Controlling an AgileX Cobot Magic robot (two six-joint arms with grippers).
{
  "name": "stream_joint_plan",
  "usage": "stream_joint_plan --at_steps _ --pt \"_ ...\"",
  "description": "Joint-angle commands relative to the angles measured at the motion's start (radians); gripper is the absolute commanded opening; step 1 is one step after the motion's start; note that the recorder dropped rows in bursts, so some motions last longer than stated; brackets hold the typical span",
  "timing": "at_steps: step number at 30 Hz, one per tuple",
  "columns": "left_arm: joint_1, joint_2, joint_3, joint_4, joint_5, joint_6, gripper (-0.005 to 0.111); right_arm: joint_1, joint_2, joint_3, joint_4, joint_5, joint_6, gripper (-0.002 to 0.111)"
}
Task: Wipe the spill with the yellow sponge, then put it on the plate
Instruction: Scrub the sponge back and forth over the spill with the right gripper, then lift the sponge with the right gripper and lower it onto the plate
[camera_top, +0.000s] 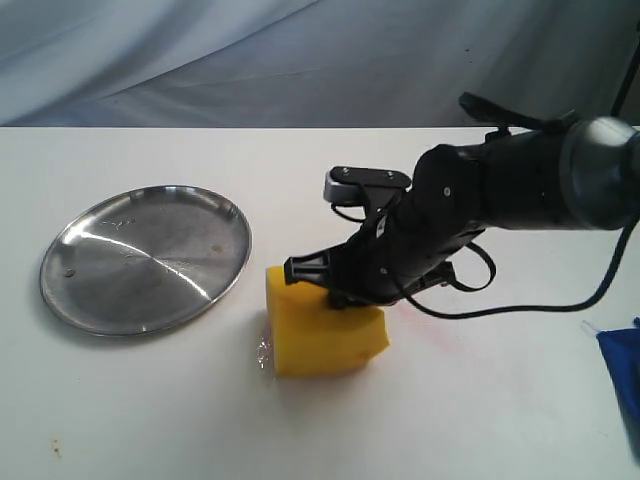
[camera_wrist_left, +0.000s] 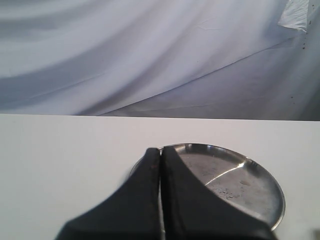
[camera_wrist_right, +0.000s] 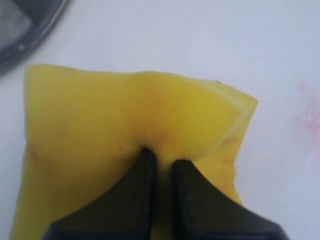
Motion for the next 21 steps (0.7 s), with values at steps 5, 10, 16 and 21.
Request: stream_joint_plan --at_steps 5,10,16,21 --pt "-0.001 -0.002 0.004 0.001 -0.004 -0.003 0.001 -0.079 0.108 -0.198 0.016 0.075 -0.008 0.000" --pt "-0.001 -0.002 0.004 0.001 -0.004 -0.003 0.001 -0.042 0.195 -0.396 0.041 0.142 -0.011 0.000" --pt "-0.001 -0.002 0.004 0.001 -0.004 0.000 0.001 0.041 0.310 -0.646 0.041 0.190 -0.011 0.000" --pt "-0.001 -0.002 0.004 0.001 -0.004 0.000 0.001 0.101 0.420 -0.839 0.055 0.228 -0.011 0.000"
